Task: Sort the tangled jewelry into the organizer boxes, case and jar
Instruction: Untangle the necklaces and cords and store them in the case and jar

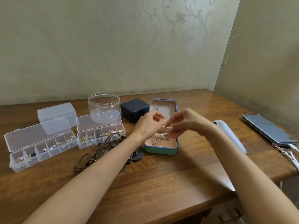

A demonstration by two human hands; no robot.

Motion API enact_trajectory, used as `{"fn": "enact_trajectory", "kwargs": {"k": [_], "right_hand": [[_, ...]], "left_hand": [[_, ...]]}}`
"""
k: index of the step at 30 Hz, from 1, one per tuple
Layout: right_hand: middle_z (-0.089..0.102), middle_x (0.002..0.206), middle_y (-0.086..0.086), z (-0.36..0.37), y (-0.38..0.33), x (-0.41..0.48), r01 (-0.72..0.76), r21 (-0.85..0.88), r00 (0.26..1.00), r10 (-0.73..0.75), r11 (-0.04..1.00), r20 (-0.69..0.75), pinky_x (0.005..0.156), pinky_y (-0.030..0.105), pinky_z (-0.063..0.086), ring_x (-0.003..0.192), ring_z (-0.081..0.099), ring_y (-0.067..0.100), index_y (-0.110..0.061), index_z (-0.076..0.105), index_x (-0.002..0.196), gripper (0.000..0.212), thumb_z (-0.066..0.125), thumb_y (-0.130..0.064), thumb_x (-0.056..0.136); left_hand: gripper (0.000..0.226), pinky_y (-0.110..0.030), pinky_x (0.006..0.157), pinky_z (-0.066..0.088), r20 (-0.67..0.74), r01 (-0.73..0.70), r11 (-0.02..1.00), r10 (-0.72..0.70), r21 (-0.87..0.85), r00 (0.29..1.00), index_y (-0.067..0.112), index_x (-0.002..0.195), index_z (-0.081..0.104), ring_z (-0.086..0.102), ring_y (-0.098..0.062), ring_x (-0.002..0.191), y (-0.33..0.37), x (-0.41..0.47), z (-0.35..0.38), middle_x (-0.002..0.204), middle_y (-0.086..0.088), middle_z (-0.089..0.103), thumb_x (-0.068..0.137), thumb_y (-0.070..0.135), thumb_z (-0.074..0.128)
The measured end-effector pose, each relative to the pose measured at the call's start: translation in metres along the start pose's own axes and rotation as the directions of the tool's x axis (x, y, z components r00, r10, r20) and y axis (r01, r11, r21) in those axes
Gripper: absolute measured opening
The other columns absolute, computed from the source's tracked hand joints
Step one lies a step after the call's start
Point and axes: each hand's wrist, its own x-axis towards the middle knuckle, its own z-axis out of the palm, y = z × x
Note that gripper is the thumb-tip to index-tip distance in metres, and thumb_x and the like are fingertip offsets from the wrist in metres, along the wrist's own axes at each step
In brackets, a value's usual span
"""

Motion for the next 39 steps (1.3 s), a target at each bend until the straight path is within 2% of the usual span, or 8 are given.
{"fn": "enact_trajectory", "kwargs": {"k": [3, 7, 9, 13, 18, 24, 32, 39], "right_hand": [[0.071, 0.070, 0.014, 0.008, 0.008, -0.003, 0.034, -0.044, 0.997, -0.031, 0.998, 0.068, 0.059, 0.022, 0.057, 0.059, 0.069, 0.017, 0.003, 0.067, 0.092, 0.011, 0.067, 0.007, 0.081], [0.073, 0.073, 0.014, 0.011, 0.010, -0.005, 0.033, -0.066, 0.999, -0.030, 0.997, 0.044, 0.058, 0.019, 0.053, 0.065, 0.071, 0.017, 0.005, 0.067, 0.093, 0.017, 0.070, 0.010, 0.077], [0.073, 0.075, 0.015, 0.011, 0.005, -0.006, 0.031, -0.134, 0.999, -0.025, 0.991, 0.047, 0.059, 0.020, 0.054, 0.066, 0.071, 0.018, 0.005, 0.069, 0.089, 0.015, 0.072, 0.009, 0.075], [0.073, 0.068, 0.010, 0.010, -0.004, -0.001, 0.095, -0.064, 0.975, -0.106, 0.993, -0.196, 0.054, 0.021, 0.054, 0.059, 0.069, 0.020, -0.001, 0.073, 0.079, 0.006, 0.075, 0.003, 0.075], [0.070, 0.067, 0.000, 0.009, 0.002, 0.023, 0.198, -0.194, 0.747, -0.276, 0.961, -0.605, 0.055, 0.029, 0.049, 0.056, 0.057, 0.009, -0.016, 0.076, 0.079, 0.005, 0.078, -0.021, 0.077], [0.067, 0.066, -0.005, 0.023, 0.009, 0.036, 0.138, -0.376, 0.675, -0.365, 0.916, -0.642, 0.065, 0.042, 0.052, 0.068, 0.063, 0.021, -0.026, 0.074, 0.078, 0.004, 0.075, -0.028, 0.075], [0.072, 0.070, -0.004, 0.028, 0.006, 0.027, 0.373, -0.052, 0.762, -0.338, 0.926, -0.553, 0.068, 0.031, 0.054, 0.066, 0.065, 0.007, -0.027, 0.074, 0.074, 0.017, 0.075, -0.011, 0.078], [0.060, 0.060, -0.014, 0.034, 0.010, 0.035, 0.213, -0.251, 0.606, -0.329, 0.944, -0.725, 0.061, 0.034, 0.047, 0.061, 0.057, 0.010, -0.028, 0.062, 0.065, 0.019, 0.077, -0.026, 0.075]], "left_hand": [[0.042, -0.034, 0.088, 0.042, -0.291, -0.138, 0.948, 0.223, 0.286, 0.930, 0.017, 0.121, 0.051, 0.052, -0.018, 0.109, -0.004, 0.024, -0.004, 0.122, -0.003, 0.049, 0.083, 0.025, 0.066], [0.073, -0.043, 0.115, 0.008, -0.092, -0.154, 0.826, 0.241, 0.542, 0.966, 0.016, 0.142, 0.031, 0.029, -0.022, 0.137, 0.000, 0.065, -0.006, 0.145, -0.002, 0.038, 0.082, 0.038, 0.067], [0.064, -0.042, 0.112, 0.015, 0.016, -0.078, 0.889, 0.079, 0.450, 0.997, 0.020, 0.137, 0.038, 0.036, -0.021, 0.133, 0.001, 0.075, -0.003, 0.138, -0.001, 0.046, 0.083, 0.041, 0.066], [0.021, -0.028, 0.073, 0.045, 0.057, -0.040, 0.988, 0.032, 0.147, 0.998, 0.014, 0.095, 0.062, 0.060, -0.019, 0.091, -0.004, 0.075, -0.008, 0.100, -0.004, 0.064, 0.082, 0.027, 0.071], [0.017, -0.016, 0.057, 0.044, 0.188, -0.016, 0.996, -0.001, 0.087, 0.982, 0.009, 0.095, 0.066, 0.055, -0.009, 0.066, 0.005, 0.061, -0.028, 0.072, 0.004, 0.058, 0.083, 0.019, 0.072], [0.041, -0.027, 0.078, 0.045, 0.390, -0.061, 0.977, -0.023, 0.203, 0.920, 0.011, 0.107, 0.065, 0.056, -0.011, 0.087, 0.028, 0.049, -0.047, 0.097, -0.001, 0.062, 0.074, 0.031, 0.078], [0.023, -0.030, 0.071, 0.043, 0.246, -0.102, 0.945, 0.024, 0.312, 0.969, 0.016, 0.100, 0.061, 0.056, -0.019, 0.091, 0.025, 0.048, -0.028, 0.101, -0.004, 0.062, 0.080, 0.022, 0.069], [0.017, -0.025, 0.063, 0.037, 0.227, -0.141, 0.953, 0.080, 0.268, 0.971, 0.014, 0.102, 0.065, 0.054, -0.015, 0.085, 0.024, 0.044, -0.029, 0.096, -0.003, 0.062, 0.087, 0.022, 0.064]]}}
